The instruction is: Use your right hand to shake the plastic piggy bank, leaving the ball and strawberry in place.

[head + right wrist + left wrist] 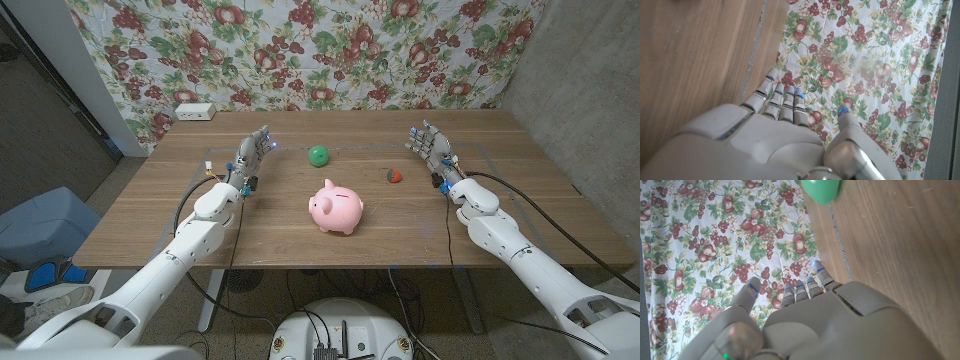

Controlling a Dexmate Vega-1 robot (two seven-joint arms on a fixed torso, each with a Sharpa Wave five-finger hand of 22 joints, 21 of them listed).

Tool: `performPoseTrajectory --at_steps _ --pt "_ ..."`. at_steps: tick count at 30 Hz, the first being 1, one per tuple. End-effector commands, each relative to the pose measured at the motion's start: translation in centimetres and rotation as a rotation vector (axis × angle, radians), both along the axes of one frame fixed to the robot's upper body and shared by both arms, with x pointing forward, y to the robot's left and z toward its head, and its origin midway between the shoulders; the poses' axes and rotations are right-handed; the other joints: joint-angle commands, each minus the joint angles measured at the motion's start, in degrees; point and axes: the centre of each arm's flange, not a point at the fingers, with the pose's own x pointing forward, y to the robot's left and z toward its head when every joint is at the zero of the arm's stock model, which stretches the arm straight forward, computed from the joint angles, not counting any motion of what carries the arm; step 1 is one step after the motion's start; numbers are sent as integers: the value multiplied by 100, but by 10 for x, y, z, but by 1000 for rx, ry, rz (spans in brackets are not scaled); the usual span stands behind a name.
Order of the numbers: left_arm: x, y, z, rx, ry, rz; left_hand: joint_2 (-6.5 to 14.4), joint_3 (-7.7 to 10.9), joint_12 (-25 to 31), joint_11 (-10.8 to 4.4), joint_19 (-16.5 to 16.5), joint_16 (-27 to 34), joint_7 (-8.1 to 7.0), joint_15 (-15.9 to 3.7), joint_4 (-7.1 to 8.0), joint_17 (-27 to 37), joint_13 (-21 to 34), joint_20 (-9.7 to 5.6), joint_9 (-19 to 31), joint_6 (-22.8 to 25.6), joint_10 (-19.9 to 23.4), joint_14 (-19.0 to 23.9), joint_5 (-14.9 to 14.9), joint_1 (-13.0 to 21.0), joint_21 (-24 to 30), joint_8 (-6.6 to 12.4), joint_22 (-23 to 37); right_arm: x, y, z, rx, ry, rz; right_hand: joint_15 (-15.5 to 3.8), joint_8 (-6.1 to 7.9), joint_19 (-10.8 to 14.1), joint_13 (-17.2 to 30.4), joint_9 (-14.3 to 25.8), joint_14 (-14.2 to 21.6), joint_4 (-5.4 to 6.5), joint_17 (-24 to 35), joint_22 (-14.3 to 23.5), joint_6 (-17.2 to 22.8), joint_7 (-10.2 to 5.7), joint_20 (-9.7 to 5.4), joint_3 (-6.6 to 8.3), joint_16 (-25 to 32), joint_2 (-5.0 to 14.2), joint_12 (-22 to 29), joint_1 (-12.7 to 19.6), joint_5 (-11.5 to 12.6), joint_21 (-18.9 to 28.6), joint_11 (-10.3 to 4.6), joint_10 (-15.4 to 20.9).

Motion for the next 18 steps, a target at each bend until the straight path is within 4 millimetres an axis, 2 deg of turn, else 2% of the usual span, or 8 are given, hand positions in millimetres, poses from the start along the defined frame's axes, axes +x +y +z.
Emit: performPoseTrajectory --at_steps 1,6,12,18 --pt "-6 -7 7 -6 -16 20 320 34 38 -43 -7 14 15 -97 -13 18 19 -21 11 52 31 3 27 29 22 36 29 6 -26 4 25 -29 5 31 16 71 14 18 32 8 -14 20 45 42 42 -13 9 18 5 -29 7 3 41 53" --pt "-6 -2 11 -1 -22 36 294 36 44 -39 20 12 10 -97 -29 5 18 -21 10 64 42 11 30 23 2 43 29 6 -23 6 18 -36 -13 72 6 61 12 18 44 0 -42 19 62 59 80 -39 -12 -46 -6 -66 -2 -23 66 75" --pt "-4 4 10 -1 -10 40 210 24 51 -42 99 10 -7 -87 -89 -22 17 27 10 88 52 42 27 16 -20 55 31 4 -17 9 -15 -43 -53 211 -29 -6 12 17 77 -61 -83 25 44 104 265 -28 -29 -61 -41 -31 12 -88 84 79" --pt "3 7 9 5 12 36 153 13 62 -28 197 14 -11 -94 -142 -39 16 74 11 117 80 83 24 5 -36 64 35 -6 -14 14 -62 -67 -106 263 -51 -15 13 16 69 -130 -109 27 22 105 302 6 -52 -64 -69 40 34 -115 75 61"
